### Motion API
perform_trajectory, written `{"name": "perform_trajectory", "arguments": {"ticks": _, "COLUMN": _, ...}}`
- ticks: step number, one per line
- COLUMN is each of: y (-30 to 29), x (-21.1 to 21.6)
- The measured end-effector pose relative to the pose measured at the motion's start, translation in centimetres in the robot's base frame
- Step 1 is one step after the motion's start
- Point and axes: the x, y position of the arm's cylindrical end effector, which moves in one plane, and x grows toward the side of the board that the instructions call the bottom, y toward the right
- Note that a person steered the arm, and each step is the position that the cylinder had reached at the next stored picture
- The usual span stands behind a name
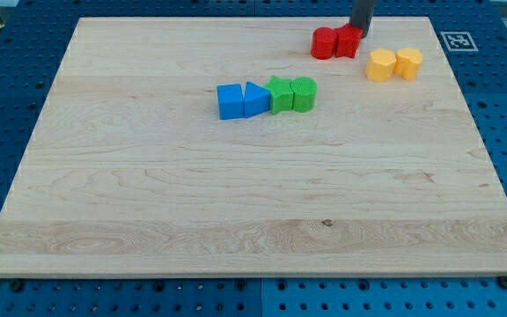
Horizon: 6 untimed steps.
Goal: Move the red star to the left of the yellow hexagon
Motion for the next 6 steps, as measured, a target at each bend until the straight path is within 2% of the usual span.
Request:
{"name": "perform_trajectory", "arguments": {"ticks": 2, "y": -2.0, "x": -2.1}}
{"name": "perform_trajectory", "arguments": {"ticks": 5, "y": -2.6, "x": 1.9}}
{"name": "perform_trajectory", "arguments": {"ticks": 6, "y": -3.1, "x": 1.9}}
